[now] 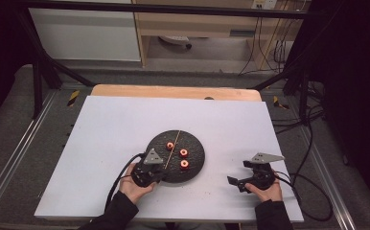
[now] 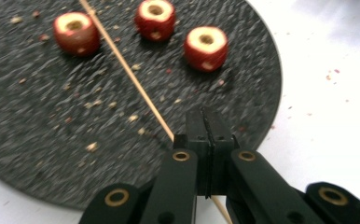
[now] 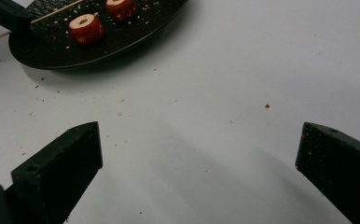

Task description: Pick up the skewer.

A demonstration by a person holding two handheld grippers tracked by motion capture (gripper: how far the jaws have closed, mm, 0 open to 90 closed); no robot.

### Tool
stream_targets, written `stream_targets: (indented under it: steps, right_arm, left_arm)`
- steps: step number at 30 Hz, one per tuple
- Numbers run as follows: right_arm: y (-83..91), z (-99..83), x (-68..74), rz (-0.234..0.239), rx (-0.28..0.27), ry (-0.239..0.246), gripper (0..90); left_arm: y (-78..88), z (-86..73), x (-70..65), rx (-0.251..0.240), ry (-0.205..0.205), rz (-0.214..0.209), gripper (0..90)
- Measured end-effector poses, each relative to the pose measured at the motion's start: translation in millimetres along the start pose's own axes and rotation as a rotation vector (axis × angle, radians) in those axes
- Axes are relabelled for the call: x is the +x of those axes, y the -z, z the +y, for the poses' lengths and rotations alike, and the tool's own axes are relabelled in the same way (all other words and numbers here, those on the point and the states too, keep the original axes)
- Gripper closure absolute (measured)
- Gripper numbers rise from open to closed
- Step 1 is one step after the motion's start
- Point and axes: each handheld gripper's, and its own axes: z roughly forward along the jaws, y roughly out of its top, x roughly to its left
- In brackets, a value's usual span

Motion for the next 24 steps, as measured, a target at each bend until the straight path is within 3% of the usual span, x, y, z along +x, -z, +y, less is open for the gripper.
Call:
stream_targets:
  steps: [8, 13, 14, 15, 17, 24]
  right_arm:
    - [-0.4, -0.1, 0.5, 0.000, 0.002, -0.006, 1.3]
    - [-0.1, 0.1, 0.0, 0.000, 0.001, -0.002, 1.3]
    - [-0.1, 0.1, 0.1, 0.001, 0.002, -0.005, 1.2]
    - [-0.1, 0.1, 0.1, 0.001, 0.002, -0.005, 1.2]
    - [-0.1, 0.2, 0.1, 0.002, 0.002, -0.006, 1.2]
    - [-0.3, 0.2, -0.3, 0.000, 0.006, -0.003, 1.1]
  left_arm:
    - [9.4, -3.7, 9.6, -0.020, 0.024, 0.029, 89.5]
    - [18.8, 8.0, 14.0, -0.023, 0.040, 0.068, 78.7]
    - [19.7, 10.5, 15.1, -0.017, 0.045, 0.079, 71.5]
    - [19.6, 12.8, 16.3, -0.007, 0.049, 0.086, 71.5]
    - [16.5, 16.6, 18.5, 0.036, 0.052, 0.095, 61.9]
    - [1.6, 24.7, 19.1, 0.125, 0.071, 0.118, 65.7]
